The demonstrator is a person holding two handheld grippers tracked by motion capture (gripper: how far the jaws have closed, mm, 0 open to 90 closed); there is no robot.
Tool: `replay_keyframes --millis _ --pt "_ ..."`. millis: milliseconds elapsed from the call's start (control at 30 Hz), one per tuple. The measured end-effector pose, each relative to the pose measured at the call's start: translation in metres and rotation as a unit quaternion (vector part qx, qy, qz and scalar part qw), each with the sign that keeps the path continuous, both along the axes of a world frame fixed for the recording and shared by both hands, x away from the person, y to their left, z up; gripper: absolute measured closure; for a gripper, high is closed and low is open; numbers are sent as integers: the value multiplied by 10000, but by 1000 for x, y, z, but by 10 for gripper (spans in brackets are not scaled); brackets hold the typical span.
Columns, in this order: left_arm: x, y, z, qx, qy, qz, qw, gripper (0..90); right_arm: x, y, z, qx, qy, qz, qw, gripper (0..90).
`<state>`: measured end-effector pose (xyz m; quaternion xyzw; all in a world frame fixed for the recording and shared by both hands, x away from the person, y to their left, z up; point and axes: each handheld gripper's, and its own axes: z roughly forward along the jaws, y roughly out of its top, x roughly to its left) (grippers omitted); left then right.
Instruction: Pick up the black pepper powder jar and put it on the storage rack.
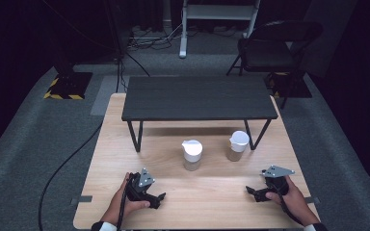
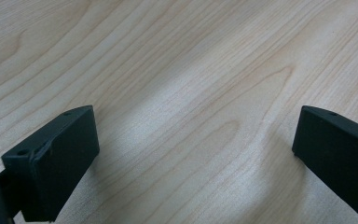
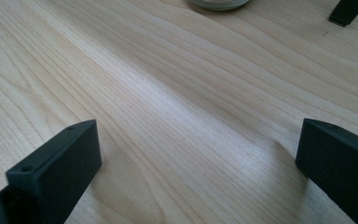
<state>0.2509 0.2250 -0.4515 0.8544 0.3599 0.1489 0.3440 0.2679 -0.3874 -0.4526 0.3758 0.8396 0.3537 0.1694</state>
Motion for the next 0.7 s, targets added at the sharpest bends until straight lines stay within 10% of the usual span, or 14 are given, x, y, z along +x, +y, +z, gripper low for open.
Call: replay_keyframes --millis 700 --pt "-1 -1 0 6 -9 17 10000 4 0 0 0 -1 1 -2 10000 0"
